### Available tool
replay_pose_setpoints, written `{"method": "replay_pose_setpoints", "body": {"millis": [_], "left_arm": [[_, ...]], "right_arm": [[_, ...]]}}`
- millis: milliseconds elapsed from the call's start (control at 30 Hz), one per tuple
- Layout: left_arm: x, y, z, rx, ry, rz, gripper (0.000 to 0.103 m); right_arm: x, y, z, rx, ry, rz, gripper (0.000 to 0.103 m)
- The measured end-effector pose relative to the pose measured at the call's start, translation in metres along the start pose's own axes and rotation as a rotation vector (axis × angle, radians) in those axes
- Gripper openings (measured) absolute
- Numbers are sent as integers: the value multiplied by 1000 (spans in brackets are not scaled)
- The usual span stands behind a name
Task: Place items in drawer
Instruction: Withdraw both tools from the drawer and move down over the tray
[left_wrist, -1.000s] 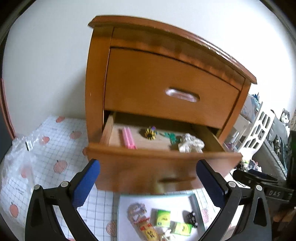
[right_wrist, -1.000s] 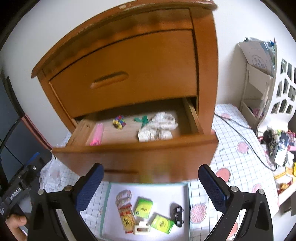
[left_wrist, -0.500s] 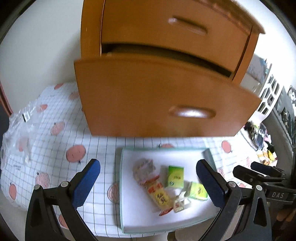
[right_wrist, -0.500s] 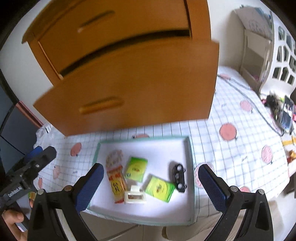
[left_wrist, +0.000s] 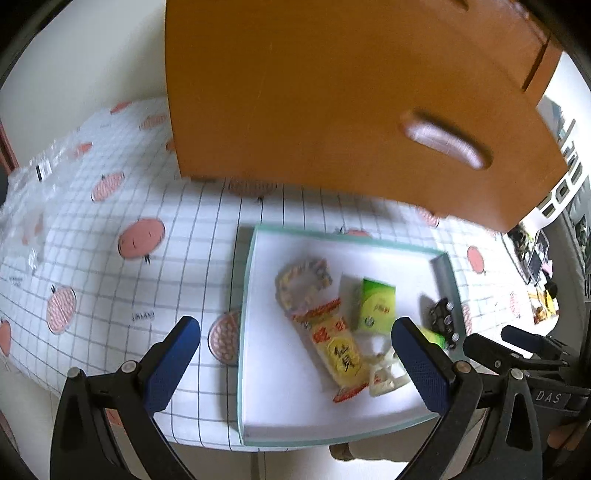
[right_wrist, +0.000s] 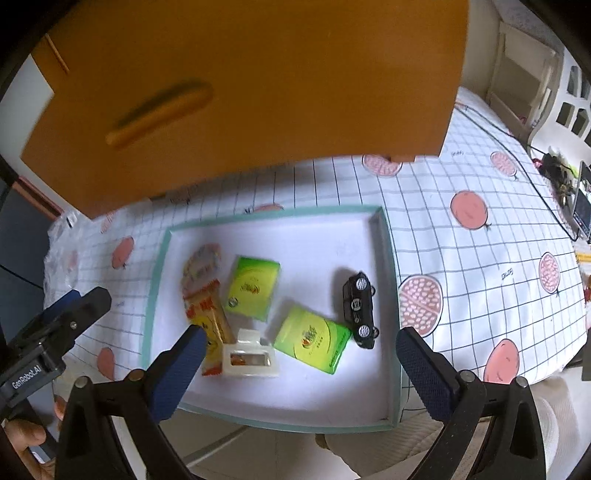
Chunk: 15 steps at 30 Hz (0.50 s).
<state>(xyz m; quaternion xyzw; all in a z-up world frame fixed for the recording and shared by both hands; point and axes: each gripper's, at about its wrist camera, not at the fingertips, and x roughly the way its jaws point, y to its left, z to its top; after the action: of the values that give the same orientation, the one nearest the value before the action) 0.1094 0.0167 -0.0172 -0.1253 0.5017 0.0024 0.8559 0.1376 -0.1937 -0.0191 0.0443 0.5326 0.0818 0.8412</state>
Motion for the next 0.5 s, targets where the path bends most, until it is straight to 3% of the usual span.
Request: {"method": "replay_pose_setpoints", "body": {"millis": [500], "left_arm": [[53, -3, -22, -8, 158, 9, 103]], "right_arm": [[54, -13, -6, 120, 181, 32, 100]]}}
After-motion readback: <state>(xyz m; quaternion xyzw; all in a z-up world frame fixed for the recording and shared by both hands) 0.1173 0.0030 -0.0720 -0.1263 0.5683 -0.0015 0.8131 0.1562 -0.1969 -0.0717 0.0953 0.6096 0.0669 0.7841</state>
